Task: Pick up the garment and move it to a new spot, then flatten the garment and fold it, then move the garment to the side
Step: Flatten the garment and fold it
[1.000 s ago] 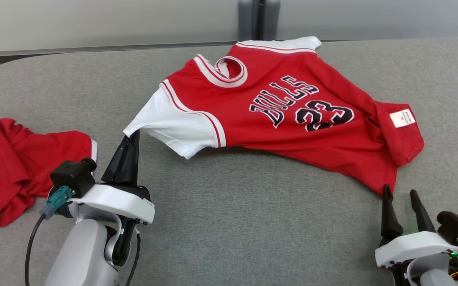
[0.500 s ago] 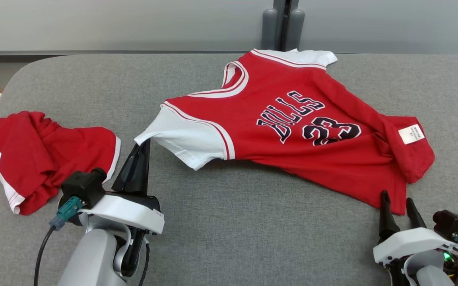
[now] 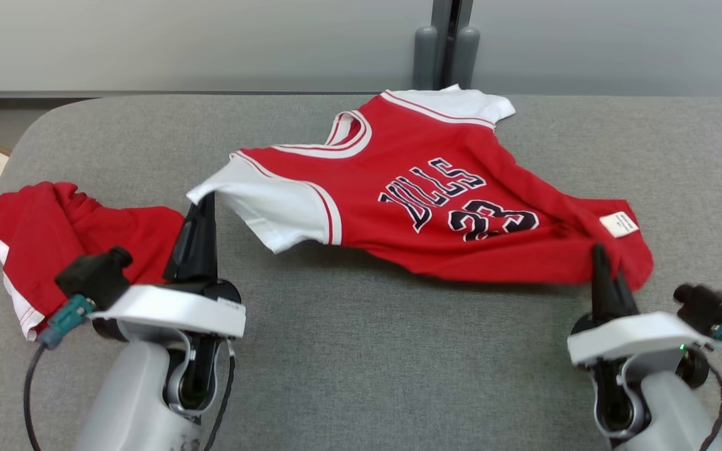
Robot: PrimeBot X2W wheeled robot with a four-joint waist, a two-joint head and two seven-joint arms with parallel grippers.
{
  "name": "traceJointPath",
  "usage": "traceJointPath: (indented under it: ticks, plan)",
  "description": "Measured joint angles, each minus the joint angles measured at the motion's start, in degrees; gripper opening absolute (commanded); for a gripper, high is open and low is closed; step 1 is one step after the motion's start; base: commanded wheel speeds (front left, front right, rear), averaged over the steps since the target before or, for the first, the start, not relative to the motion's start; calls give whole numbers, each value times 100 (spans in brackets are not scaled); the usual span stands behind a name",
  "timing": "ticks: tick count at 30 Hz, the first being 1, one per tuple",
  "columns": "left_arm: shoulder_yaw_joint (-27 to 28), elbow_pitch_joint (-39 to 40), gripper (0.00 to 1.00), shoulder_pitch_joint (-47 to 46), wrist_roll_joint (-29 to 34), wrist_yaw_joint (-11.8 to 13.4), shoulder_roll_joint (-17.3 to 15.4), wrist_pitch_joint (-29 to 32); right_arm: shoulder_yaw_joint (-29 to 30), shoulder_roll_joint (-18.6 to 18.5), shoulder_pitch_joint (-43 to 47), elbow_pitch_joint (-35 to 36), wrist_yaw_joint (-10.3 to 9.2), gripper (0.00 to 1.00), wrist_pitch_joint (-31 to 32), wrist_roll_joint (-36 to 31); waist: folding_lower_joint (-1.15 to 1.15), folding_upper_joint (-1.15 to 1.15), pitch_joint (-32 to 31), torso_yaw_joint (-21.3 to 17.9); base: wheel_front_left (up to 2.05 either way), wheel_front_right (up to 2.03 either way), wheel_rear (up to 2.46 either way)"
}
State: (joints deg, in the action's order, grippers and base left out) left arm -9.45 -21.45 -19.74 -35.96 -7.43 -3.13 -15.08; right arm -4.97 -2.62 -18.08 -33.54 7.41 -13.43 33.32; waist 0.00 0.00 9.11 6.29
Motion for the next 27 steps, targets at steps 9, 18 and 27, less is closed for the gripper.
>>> traceJointPath:
  ticks: [9,18,27]
  plan:
    - [80,1301,0,-797,-1225,143,-16,948,668,-65,-598,2278,-1,0,1098,-245,0,0,-328,-100,0,0,0]
    - [103,2495,0,-1540,-1630,846,-13,1785,1713,-40,-1622,3151,0,0,2198,-532,0,0,-745,-122,0,0,0]
    - [96,3337,0,-1707,-2164,1811,-24,2230,2238,-25,-1892,3810,0,0,3590,-333,0,0,-846,-77,0,0,0]
